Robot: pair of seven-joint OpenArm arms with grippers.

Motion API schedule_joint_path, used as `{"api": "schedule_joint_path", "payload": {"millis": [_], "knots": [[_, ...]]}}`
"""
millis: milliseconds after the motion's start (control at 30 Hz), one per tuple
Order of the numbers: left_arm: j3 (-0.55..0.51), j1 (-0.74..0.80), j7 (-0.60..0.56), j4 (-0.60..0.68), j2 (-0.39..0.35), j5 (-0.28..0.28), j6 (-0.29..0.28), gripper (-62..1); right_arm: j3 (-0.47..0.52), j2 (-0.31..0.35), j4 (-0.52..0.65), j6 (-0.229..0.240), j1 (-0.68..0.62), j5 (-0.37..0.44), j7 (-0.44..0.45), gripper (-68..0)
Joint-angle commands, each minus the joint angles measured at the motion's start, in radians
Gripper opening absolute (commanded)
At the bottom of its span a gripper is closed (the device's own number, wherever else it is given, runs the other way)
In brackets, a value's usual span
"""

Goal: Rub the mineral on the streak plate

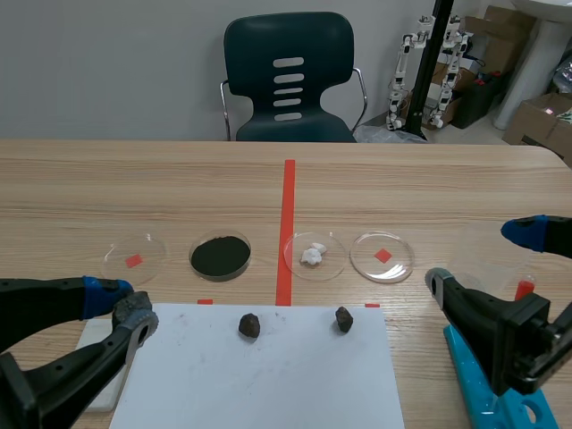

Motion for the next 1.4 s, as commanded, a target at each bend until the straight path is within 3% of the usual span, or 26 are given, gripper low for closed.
{"api": "schedule_joint_path", "payload": {"millis": [0,833,967,1167,1367], "knots": [[-0.001,-0.003,-0.017,0.017,0.005,-0.006,0.002,-51.9,0.008,0.003,0.020,0.001,0.001,0.010,0.018,-8.4],[0.000,-0.006,-0.013,0.017,0.010,-0.018,0.002,-51.9,0.008,0.003,0.020,0.001,0.001,0.010,0.018,-8.4],[0.001,-0.026,0.074,0.016,0.011,-0.090,0.002,-51.9,0.008,0.003,0.020,0.001,0.001,0.010,0.018,-8.4],[0.005,-0.137,0.364,-0.012,0.011,-0.250,0.003,-51.9,0.008,0.003,0.020,0.001,0.001,0.010,0.018,-8.4],[0.036,-0.298,0.616,-0.109,0.027,-0.401,0.055,-51.9,0.008,0.003,0.020,0.001,0.001,0.010,0.018,-8.4]]}}
